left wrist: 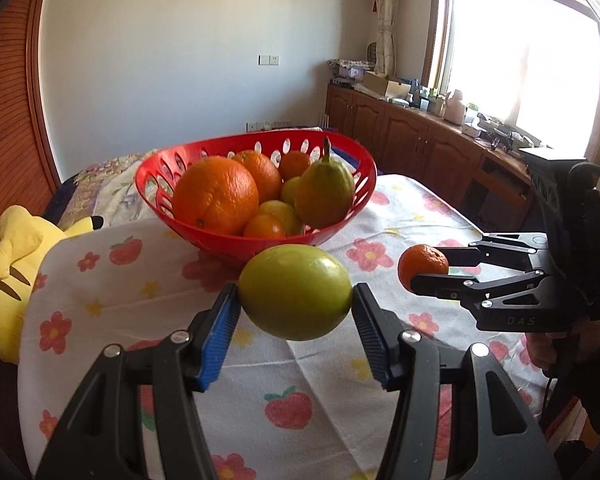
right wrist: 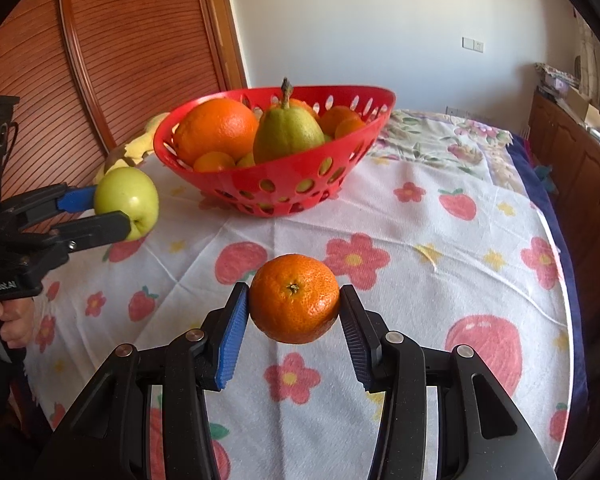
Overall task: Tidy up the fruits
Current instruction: 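Carry the mandarin with the right gripper while the left gripper carries the citrus over the basket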
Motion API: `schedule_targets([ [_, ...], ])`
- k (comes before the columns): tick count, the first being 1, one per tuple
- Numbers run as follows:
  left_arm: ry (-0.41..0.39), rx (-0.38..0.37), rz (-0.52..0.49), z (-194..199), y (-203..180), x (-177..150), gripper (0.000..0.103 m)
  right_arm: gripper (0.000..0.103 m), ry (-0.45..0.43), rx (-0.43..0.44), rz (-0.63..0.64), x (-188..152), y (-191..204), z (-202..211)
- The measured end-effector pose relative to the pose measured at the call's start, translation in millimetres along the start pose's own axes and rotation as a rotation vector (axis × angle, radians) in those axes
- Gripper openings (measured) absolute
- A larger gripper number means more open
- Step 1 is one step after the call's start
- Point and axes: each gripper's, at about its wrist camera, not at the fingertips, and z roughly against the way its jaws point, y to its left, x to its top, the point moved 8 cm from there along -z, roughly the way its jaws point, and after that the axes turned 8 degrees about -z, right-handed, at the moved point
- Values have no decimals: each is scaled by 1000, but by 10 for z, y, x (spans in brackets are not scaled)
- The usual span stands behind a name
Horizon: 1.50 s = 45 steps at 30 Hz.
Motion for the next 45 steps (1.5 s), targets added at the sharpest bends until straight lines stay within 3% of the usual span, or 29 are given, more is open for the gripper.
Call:
schedule_targets([
  [13, -76, 24, -21, 243, 44, 344, 56, 46, -69, -14, 28, 311, 18, 239],
  [26, -102, 35, -26, 170, 168, 618, 56, 46, -125, -20, 62, 665, 32, 388],
  [45, -60, 28, -16, -567, 343, 972, 56, 46, -153, 14, 155, 1446, 140, 80],
])
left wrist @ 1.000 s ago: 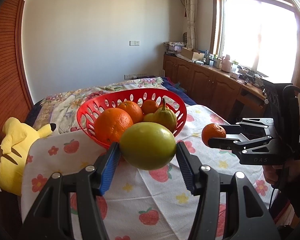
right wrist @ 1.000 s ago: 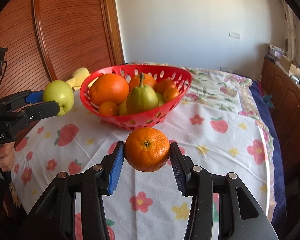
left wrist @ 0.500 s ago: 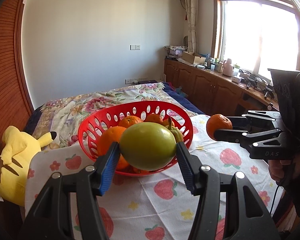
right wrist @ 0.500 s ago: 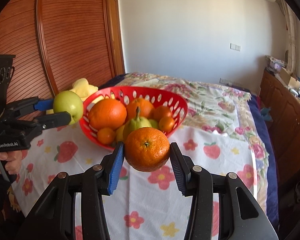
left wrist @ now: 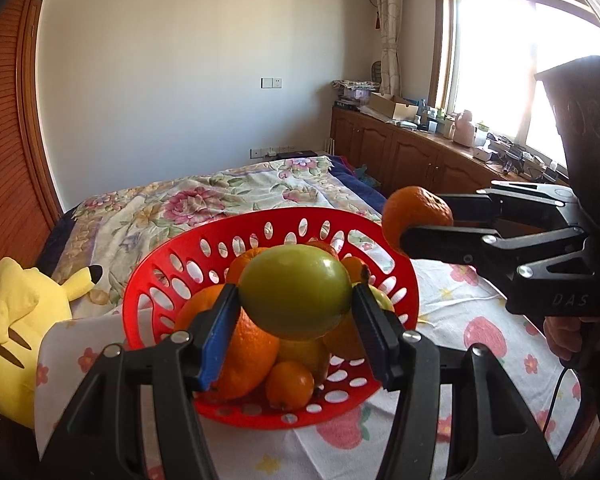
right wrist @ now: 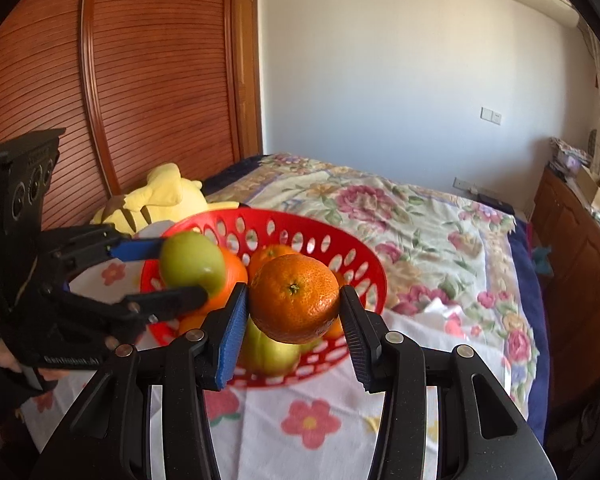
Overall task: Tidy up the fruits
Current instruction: 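Carry the mandarin with the right gripper while the left gripper carries the citrus over the basket, then open the right gripper over the basket while the left gripper releases the citrus inside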
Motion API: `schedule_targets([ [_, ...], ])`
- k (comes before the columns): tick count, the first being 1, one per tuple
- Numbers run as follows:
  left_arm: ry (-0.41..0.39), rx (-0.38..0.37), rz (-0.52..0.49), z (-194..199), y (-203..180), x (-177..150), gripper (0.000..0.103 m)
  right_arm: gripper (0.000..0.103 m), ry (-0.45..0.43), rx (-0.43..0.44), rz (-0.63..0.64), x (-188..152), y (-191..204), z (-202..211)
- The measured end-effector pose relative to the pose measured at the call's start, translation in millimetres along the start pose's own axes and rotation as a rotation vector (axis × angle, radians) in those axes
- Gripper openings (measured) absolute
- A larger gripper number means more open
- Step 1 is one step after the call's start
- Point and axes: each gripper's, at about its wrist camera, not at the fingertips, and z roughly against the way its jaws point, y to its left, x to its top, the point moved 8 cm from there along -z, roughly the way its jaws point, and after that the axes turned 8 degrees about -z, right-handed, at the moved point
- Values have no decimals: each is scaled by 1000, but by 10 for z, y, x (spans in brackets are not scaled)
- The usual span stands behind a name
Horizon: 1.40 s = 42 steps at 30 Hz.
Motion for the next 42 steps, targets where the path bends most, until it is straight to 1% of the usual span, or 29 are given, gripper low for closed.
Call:
schedule_targets([
  [3, 19, -6, 14, -106, 27, -1, 56, 46, -5, 10, -5, 105, -35, -96],
  [8, 26, 3, 26, -210, 17, -43, 57, 46, 3, 24, -24, 222, -160, -358],
  [11, 36, 8, 35, -264, 55, -55, 57, 46, 29, 30, -34, 205, -227, -529],
  [15, 30, 1, 24, -272, 51, -58, 57, 46, 71, 37, -77, 165, -347, -780],
  [17, 24, -9, 35, -258, 61, -68, 57, 46, 95, 44, -89, 140, -389, -892],
  [20, 11, -23, 45, -211, 56, -53, 57, 46, 106, 30, -93, 144, -430, -1004],
  [22, -12, -15, 36, -172, 65, -37, 57, 46, 109, 31, -92, 156, -431, -1065],
  [25, -14, -6, 45, -156, 104, -50, 57, 46, 123, 30, -97, 134, -423, -1132],
  [29, -15, -2, 55, -109, 143, -67, 57, 47, 124, 23, -86, 116, -409, -1168],
  [34, -19, 16, 47, -3, 152, -90, 57, 48, 127, 34, -93, 90, -413, -1169],
  [38, -20, 30, 50, 78, 165, -129, 57, 48, 117, 43, -85, 78, -374, -1088],
  [42, -25, 35, 57, 168, 163, -173, 57, 48, 102, 27, -83, 48, -337, -932],
])
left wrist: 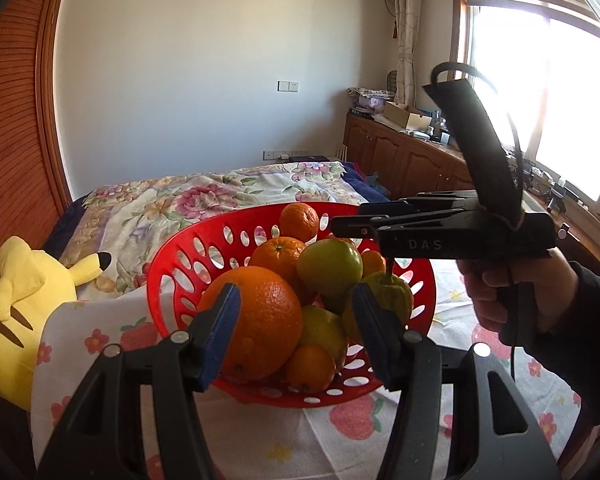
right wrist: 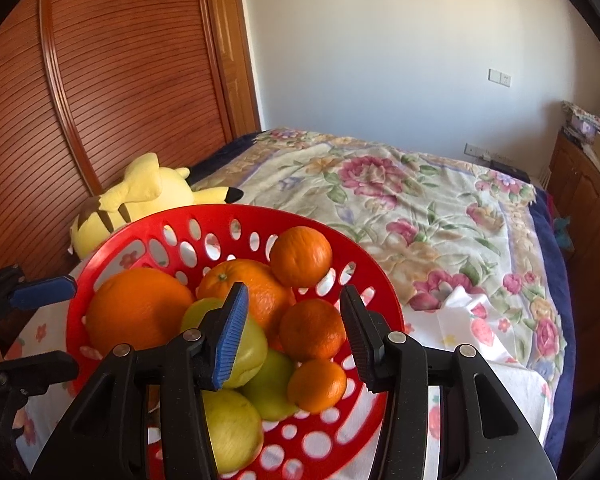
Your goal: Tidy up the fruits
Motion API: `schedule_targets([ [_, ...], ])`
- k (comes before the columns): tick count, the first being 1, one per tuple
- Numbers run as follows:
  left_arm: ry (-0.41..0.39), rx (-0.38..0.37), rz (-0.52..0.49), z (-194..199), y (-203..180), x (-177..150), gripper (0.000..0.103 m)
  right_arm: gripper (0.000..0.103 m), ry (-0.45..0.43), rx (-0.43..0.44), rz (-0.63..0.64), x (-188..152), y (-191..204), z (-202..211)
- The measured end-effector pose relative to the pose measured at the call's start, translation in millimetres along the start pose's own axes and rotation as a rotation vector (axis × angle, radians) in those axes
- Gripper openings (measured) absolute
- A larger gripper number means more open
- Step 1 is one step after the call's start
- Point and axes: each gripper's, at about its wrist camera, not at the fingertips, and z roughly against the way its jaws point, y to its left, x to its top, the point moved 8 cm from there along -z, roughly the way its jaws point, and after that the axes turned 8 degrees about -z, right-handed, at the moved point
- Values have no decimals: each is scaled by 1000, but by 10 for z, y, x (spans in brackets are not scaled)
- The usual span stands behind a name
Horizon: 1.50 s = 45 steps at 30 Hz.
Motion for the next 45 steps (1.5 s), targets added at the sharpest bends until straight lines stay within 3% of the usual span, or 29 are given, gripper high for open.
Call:
schedule_targets([
  [18, -22, 106, -42, 563, -142, -209, 60, 50, -133, -78, -112, -556, 226, 1043],
  [21, -35, 133, -52, 668, -168, -228, 65, 51, -152, -89, -111, -623, 292, 1160],
  [22, -42, 138, -54, 705, -177, -229, 72, 51, -159, -92, -113, -647, 312, 1201],
  [27, -79, 142, -51, 888, -215, -223, 74, 54, -192, -105, -125, -733, 400, 1371],
  [29, -92, 144, -42, 962, -216, -211, 82, 55, -203, -111, -130, -758, 416, 1435],
  [37, -128, 163, -16, 1173, -221, -177, 98, 77, -267, -158, -138, -747, 467, 1657],
  [41, -140, 236, -6, 1293, -188, -164, 98, 84, -305, -191, -135, -752, 494, 1794],
  [45, -165, 240, 12, 1417, -185, -151, 98, 88, -333, -201, -135, -750, 518, 1912],
])
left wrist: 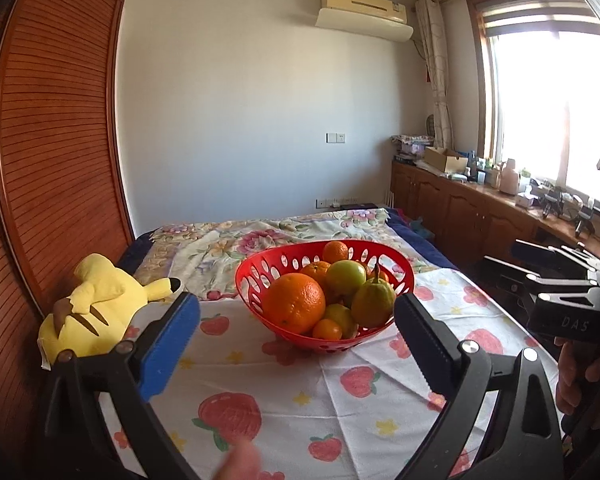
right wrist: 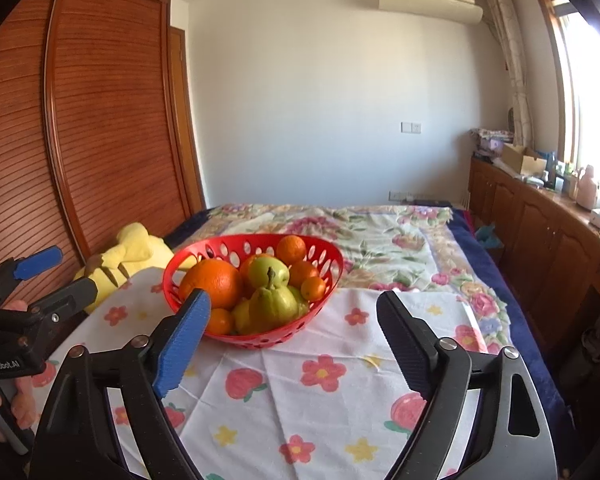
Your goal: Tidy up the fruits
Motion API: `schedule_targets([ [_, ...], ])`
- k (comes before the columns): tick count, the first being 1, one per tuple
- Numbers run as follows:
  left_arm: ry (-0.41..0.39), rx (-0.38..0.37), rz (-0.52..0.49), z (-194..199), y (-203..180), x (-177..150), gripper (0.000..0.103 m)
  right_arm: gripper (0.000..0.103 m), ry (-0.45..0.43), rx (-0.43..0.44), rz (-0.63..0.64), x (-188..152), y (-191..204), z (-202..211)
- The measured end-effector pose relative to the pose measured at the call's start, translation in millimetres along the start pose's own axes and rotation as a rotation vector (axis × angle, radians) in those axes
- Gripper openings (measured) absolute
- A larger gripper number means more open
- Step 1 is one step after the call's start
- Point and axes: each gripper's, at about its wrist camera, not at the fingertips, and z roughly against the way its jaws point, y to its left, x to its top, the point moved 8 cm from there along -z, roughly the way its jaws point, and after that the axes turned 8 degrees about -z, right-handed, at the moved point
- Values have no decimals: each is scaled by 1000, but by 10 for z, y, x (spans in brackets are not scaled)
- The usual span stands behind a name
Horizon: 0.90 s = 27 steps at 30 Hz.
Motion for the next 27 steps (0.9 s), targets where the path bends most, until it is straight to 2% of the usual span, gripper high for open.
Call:
schedule_targets([
  [12, -13, 9, -33, 363, -97, 34, 98, 90, -69, -43, -5, 36, 22, 383],
  [27, -18, -4, -19, 900, -196, -65, 98, 91, -99, -65, -27, -110, 68, 923],
])
